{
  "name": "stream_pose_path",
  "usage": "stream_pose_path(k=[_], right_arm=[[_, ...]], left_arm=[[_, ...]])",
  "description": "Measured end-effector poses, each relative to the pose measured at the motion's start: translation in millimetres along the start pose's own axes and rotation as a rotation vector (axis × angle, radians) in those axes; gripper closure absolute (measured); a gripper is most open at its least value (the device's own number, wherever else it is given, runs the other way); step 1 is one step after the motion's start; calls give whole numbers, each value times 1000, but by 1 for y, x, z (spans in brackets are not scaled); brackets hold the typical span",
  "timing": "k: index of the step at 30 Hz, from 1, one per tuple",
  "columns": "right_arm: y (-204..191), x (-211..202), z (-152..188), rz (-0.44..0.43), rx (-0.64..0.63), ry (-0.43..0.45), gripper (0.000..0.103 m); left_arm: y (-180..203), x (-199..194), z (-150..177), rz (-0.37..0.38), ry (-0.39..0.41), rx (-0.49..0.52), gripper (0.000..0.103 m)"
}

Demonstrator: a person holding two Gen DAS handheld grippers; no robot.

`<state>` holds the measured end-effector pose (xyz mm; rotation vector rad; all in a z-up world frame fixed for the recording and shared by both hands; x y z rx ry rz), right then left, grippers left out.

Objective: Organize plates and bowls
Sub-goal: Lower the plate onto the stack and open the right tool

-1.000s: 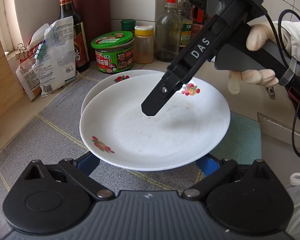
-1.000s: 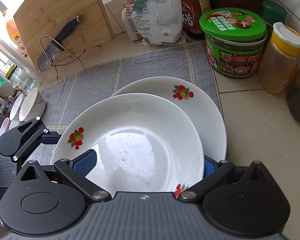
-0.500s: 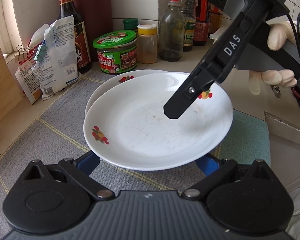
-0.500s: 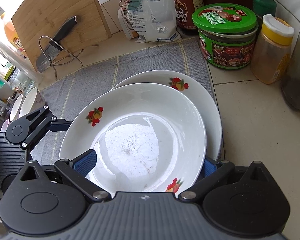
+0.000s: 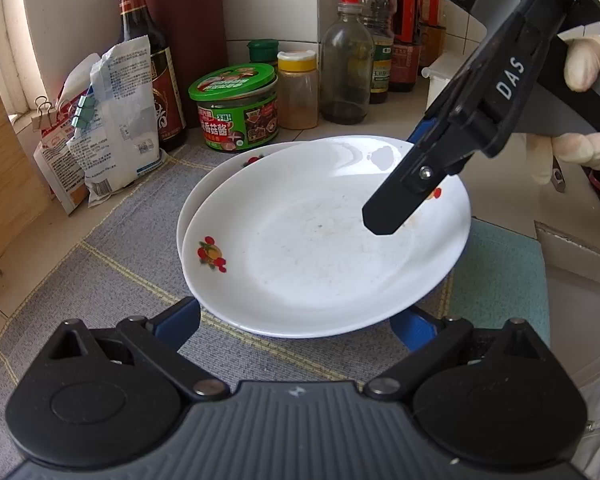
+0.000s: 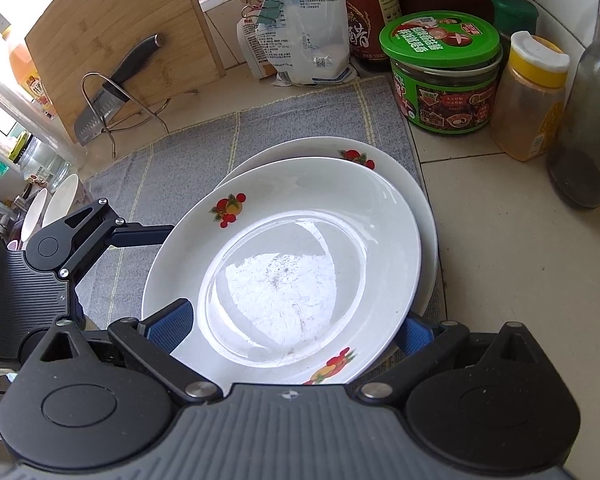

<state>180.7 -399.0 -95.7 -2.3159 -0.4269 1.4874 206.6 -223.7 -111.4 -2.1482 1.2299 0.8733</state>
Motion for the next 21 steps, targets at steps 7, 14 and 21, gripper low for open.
stream_pose_path(k=[7, 14, 21], right_arm=[[-3, -3, 3, 18, 3, -2, 0], [-5, -5, 6, 33, 6, 0, 0], [-8, -5, 9, 33, 9, -7, 0]], left_arm=[[3, -2, 0, 4, 6, 13, 3], [5, -5, 0, 16, 19, 22, 3], [4, -5, -3, 36, 30, 5, 3]])
Point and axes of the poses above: each gripper's, at about its wrist camera, not at the fingertips, and x roughly the way its jaws point, y to its right, z to its underside, the point moved 4 cm from there along x, roughly the way its jaws point, and after that the axes turned 6 degrees about -z, right-handed, at the moved point
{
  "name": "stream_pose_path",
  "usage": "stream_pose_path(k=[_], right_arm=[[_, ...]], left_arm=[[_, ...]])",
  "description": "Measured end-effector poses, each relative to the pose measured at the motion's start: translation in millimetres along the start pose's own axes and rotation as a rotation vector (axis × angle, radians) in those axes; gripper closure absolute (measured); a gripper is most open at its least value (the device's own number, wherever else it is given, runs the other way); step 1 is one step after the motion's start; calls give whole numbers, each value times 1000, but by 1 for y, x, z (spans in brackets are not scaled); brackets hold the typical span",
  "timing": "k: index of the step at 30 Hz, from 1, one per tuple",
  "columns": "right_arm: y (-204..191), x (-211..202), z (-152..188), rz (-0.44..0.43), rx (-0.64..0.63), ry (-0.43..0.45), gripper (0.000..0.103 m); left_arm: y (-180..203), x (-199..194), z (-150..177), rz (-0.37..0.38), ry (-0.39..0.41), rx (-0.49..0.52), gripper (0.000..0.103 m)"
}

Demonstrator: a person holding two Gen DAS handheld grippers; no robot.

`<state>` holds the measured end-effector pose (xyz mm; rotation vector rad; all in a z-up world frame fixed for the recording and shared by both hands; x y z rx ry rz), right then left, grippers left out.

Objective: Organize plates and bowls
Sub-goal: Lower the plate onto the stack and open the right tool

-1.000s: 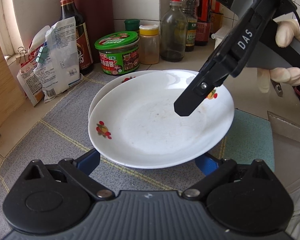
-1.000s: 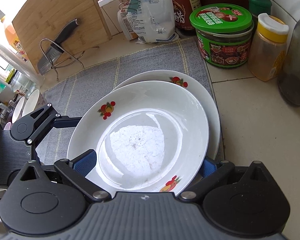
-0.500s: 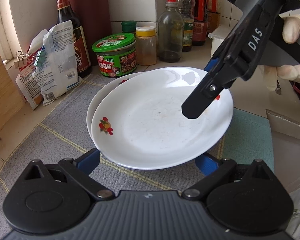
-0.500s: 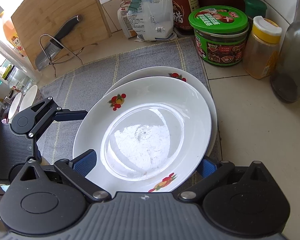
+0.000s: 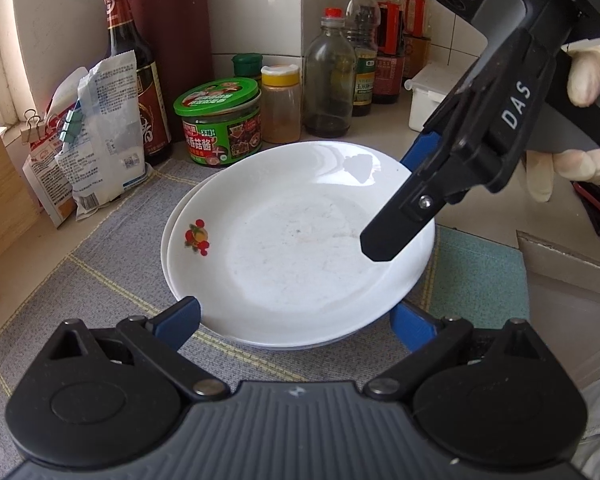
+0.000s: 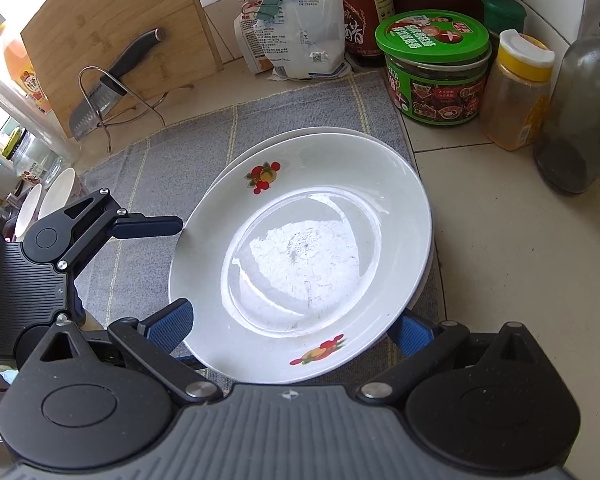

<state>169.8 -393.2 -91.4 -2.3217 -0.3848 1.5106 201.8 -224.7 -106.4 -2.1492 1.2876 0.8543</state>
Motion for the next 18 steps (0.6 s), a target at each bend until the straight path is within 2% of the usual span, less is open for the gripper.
stream_pose_path(k=[18], right_arm=[[-2, -4, 6, 17, 1, 7, 0]], left_arm=[[-3, 2, 0, -12, -10, -4, 3]])
Point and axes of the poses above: each gripper's, at about its wrist camera, not at the fingertips, and x roughly the way its jaws point, y to its right, z to its underside, the point moved 4 cm from there along x, roughly the way its jaws point, and after that the axes turned 6 degrees about -z, right-handed, at the moved point
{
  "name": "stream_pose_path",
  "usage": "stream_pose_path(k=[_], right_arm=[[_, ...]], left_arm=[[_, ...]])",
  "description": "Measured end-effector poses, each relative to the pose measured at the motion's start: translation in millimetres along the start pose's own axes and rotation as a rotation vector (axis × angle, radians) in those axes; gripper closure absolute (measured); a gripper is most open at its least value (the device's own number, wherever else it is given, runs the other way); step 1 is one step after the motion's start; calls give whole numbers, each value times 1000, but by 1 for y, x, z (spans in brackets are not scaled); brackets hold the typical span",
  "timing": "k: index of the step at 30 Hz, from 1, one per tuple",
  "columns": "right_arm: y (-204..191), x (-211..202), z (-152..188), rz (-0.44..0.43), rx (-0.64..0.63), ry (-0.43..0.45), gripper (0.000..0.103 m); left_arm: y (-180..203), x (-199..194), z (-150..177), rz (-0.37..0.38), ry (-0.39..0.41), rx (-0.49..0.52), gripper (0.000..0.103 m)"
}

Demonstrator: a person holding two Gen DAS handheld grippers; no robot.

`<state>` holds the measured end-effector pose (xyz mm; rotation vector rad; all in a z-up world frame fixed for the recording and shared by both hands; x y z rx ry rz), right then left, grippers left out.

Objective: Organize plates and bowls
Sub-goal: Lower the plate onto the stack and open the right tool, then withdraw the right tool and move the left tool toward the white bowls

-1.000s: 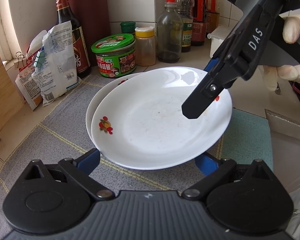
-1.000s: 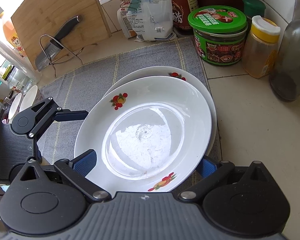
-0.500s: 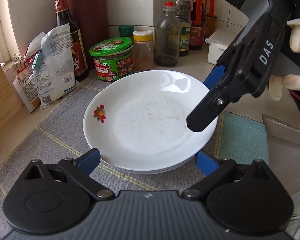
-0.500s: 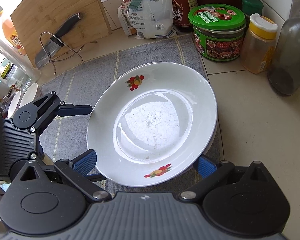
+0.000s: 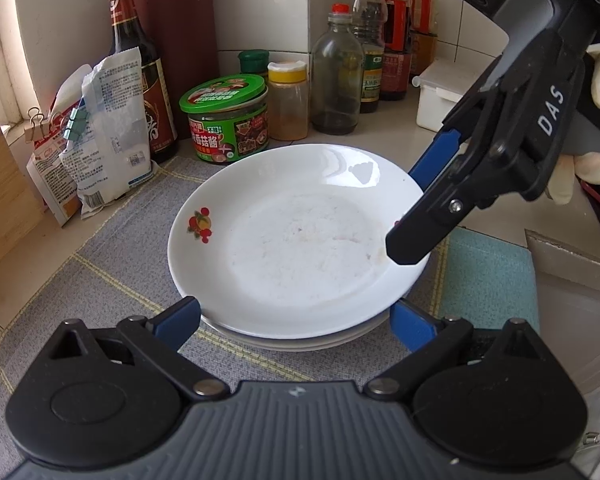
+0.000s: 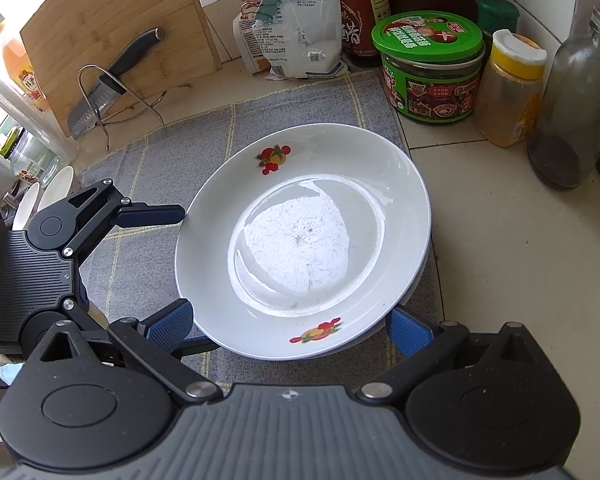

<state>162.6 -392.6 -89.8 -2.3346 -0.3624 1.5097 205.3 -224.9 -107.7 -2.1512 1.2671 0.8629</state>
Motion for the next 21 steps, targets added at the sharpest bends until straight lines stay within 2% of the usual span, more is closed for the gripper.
stream_pose_path(k=[6, 11, 17, 21], right_arm=[[-3, 0, 3, 16, -12, -4, 0], [-9, -5, 4, 31, -50, 26, 0], [-20, -9, 6, 105, -114, 79, 0], [-36, -10, 10, 208, -231, 148, 0]], left_arm=[[0, -3, 1, -3, -1, -5, 3], [-8, -12, -3, -21, 35, -56, 2], [-19, -29, -5, -95, 77, -106, 1], [-26, -41, -2, -156, 94, -157, 1]])
Point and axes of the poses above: each gripper's, at about its wrist camera, not at the fingertips, and x roughly the way its jaws point, y to its right, z to its underside, the point moved 4 cm from there along x, roughly the way its jaws point, and after that the axes turned 6 degrees about -z, right-handed, at the moved point
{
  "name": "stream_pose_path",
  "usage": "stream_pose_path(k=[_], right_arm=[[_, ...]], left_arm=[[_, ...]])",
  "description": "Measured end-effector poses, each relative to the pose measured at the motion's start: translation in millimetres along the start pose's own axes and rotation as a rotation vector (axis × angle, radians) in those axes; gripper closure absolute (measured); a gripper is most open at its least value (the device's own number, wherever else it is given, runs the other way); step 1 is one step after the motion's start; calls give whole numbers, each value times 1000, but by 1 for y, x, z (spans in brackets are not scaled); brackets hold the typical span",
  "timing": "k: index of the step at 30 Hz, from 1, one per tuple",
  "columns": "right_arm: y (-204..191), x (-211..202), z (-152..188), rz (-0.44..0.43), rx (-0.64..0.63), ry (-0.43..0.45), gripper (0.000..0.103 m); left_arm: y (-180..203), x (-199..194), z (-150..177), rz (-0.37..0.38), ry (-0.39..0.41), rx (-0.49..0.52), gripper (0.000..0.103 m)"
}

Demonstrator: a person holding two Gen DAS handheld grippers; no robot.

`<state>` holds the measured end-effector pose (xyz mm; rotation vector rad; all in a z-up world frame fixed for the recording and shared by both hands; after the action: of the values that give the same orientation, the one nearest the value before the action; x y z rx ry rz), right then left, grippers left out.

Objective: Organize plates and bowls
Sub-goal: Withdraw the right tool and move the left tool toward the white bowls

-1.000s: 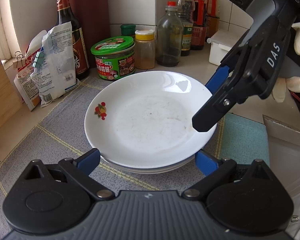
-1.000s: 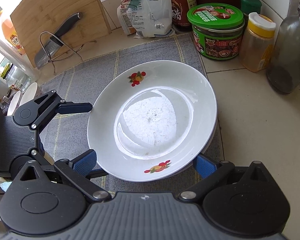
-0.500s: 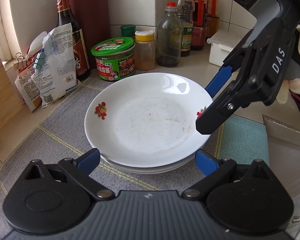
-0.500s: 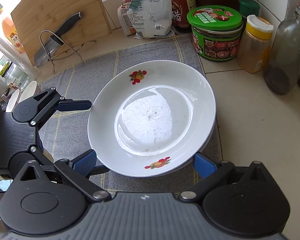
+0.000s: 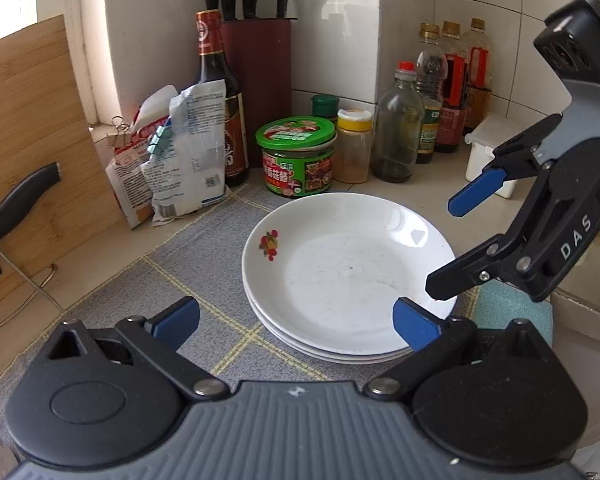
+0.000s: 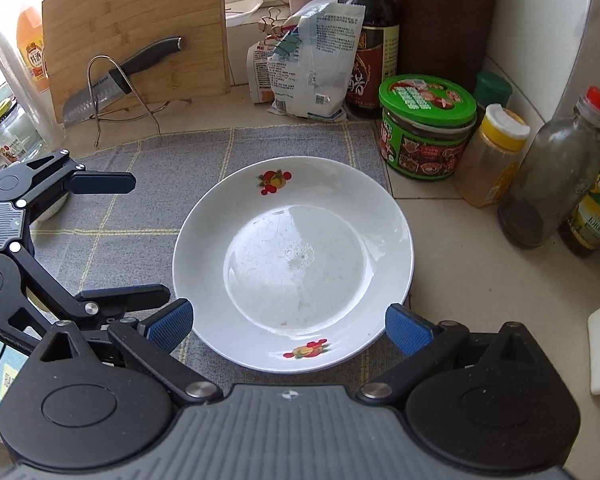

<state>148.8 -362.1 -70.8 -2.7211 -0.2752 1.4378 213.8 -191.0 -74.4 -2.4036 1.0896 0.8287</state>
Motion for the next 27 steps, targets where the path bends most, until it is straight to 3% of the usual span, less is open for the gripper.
stream_pose_path(k=[6, 16, 22, 27], right_arm=[[-31, 1, -2, 66, -177, 95, 0], [-89, 23, -9, -111, -288, 127, 0], [-140, 34, -10, -149, -301, 131, 0], [-192, 41, -2, -155, -314, 121, 0]], left_arm=[[-12, -27, 7, -122, 34, -86, 1], [-39, -83, 39, -340, 30, -287, 1], [-66, -120, 69, -394, 34, -344, 1], [-91, -154, 99, -347, 36, -332, 1]])
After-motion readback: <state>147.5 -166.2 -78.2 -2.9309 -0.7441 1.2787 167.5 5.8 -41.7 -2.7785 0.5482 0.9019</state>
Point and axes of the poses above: each gripper's, at about its wrist camera, not at the fingertips, and x roughly the way its jaws point, y to its right, z to its underside, the point moved 4 cm from there along x, roughly the way its jaws point, and after that the axes turned 6 degrees about -z, right-handed, at the moved point
